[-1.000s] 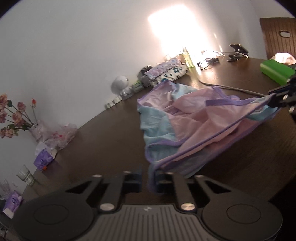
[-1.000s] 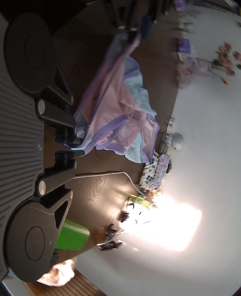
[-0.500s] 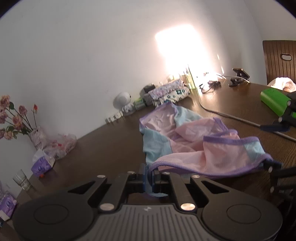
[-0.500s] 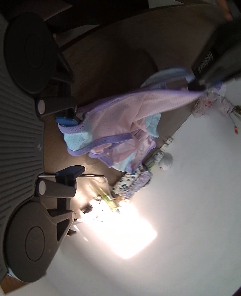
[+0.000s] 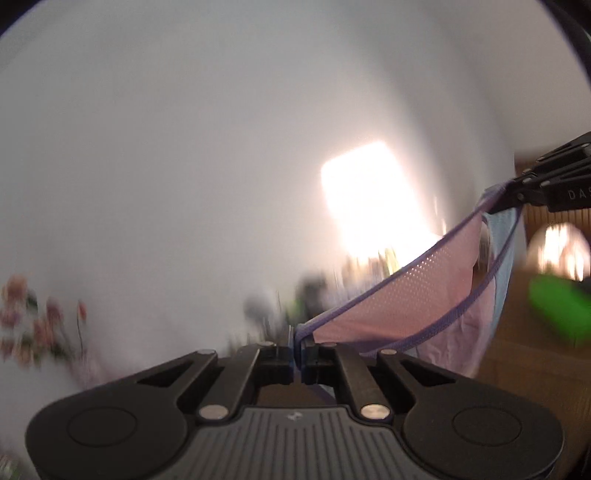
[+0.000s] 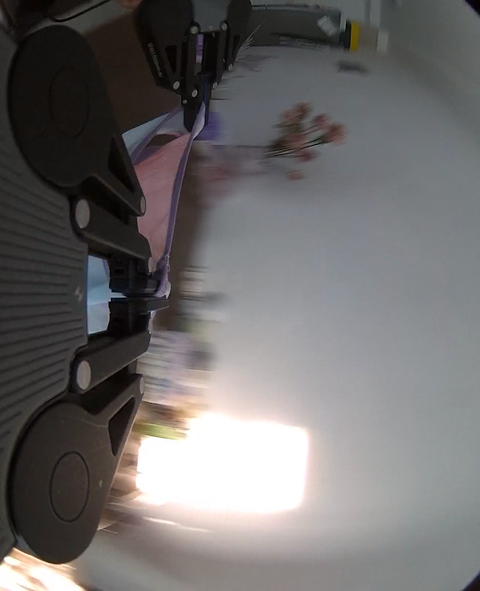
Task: Fold clothes
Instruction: 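Lift the garment with both grippers and swing it down onto the table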
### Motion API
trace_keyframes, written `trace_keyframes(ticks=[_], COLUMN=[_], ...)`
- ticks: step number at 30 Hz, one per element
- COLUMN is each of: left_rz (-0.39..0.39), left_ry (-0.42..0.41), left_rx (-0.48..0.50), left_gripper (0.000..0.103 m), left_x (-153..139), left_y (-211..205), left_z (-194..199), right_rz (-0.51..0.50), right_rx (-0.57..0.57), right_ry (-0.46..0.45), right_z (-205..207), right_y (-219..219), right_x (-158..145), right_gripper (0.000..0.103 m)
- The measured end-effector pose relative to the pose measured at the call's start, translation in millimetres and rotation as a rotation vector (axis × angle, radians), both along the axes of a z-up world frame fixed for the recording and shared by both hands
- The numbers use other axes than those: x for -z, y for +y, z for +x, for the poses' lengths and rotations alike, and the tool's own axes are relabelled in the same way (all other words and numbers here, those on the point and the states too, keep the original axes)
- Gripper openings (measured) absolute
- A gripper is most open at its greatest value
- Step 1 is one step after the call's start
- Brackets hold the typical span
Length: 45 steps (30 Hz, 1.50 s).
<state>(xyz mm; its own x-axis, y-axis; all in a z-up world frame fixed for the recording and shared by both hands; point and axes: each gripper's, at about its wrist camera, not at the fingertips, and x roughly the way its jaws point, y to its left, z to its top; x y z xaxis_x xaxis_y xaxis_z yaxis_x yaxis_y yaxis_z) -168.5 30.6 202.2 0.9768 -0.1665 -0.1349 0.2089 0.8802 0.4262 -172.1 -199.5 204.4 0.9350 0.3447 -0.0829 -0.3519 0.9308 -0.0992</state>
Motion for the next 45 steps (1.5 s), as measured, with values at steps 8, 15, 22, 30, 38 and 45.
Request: trace_keyframes(ticks=[8, 15, 22, 30, 38, 45], left_rz=[-0.134, -0.065, -0.001, 0.110, 0.124, -0.390], left_ry=[-0.215, -0.107, -0.186, -0.410, 0.261, 0.982], left_rx=[0.116, -0.014, -0.188, -0.195, 0.003, 0.197], left_gripper=[0.003, 0.003, 0.004, 0.019, 0.039, 0.052], left_x=[-193, -178, -170, -202, 25, 160], left_y=[40, 47, 55, 34, 8, 58], left_z=[-24, 81, 158, 75, 34, 18], right_rz=[-0.151, -0.214, -0.130, -0.044, -0.240, -0.043], right_rx=[0.000, 0.065, 0.100, 0.073, 0.080, -0.091], right_ry=[-0.406, -0.234, -0.144, -0.296, 0.153, 0.645], right_z=[-37, 92, 203, 135, 89, 29], right_y=[23, 69, 110, 99, 77, 19], right_x=[-194, -184, -153, -169, 36, 150], right_gripper=[0.002, 0.002, 0.002, 0.003, 0.003, 0.046])
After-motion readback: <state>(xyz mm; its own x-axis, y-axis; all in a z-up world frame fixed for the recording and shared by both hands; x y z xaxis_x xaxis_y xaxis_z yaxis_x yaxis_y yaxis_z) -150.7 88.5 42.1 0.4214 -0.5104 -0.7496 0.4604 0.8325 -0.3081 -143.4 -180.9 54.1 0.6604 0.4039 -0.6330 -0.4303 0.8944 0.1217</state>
